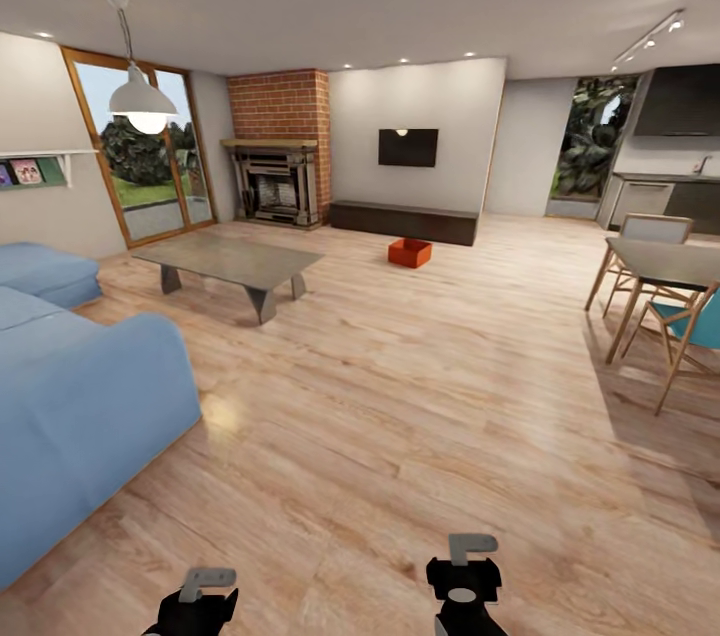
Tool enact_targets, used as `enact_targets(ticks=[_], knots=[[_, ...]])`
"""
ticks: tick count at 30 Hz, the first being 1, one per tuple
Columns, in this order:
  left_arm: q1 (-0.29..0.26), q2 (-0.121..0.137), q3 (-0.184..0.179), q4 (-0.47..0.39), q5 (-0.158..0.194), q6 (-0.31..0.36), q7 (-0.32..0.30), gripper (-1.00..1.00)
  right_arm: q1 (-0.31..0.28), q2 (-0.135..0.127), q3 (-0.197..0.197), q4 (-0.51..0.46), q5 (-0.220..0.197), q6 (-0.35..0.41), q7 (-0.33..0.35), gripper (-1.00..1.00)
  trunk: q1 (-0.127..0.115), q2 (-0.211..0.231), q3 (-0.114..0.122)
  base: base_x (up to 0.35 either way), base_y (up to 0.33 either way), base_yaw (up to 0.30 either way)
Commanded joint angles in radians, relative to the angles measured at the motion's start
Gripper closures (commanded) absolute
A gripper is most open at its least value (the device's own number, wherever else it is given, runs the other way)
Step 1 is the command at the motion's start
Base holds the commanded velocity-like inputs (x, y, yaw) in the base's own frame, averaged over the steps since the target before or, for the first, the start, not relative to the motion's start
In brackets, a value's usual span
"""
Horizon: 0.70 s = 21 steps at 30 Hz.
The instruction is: Move the two storage containers from the living room to the garage. In the garage, place one container on the floor and stack the other container on top of it (either order is fine).
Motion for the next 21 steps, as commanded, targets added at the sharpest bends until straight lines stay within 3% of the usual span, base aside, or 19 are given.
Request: enact_targets(ticks=[1, 21], knots=[[-0.001, 0.001, -0.006, 0.001, 0.010, -0.004, -0.002, -1.00, -0.001, 0.000, 0.004, -0.001, 0.006, 0.009, -0.006, -1.00, 0.001, -0.001, -0.001, 0.332, 0.000, 0.000], [-0.001, 0.001, -0.006, 0.001, 0.011, -0.004, -0.002, -1.00, -0.001, 0.000, 0.004, -0.001, 0.006, 0.009, -0.006, -1.00, 0.001, -0.001, -0.001, 0.332, 0.000, 0.000]])
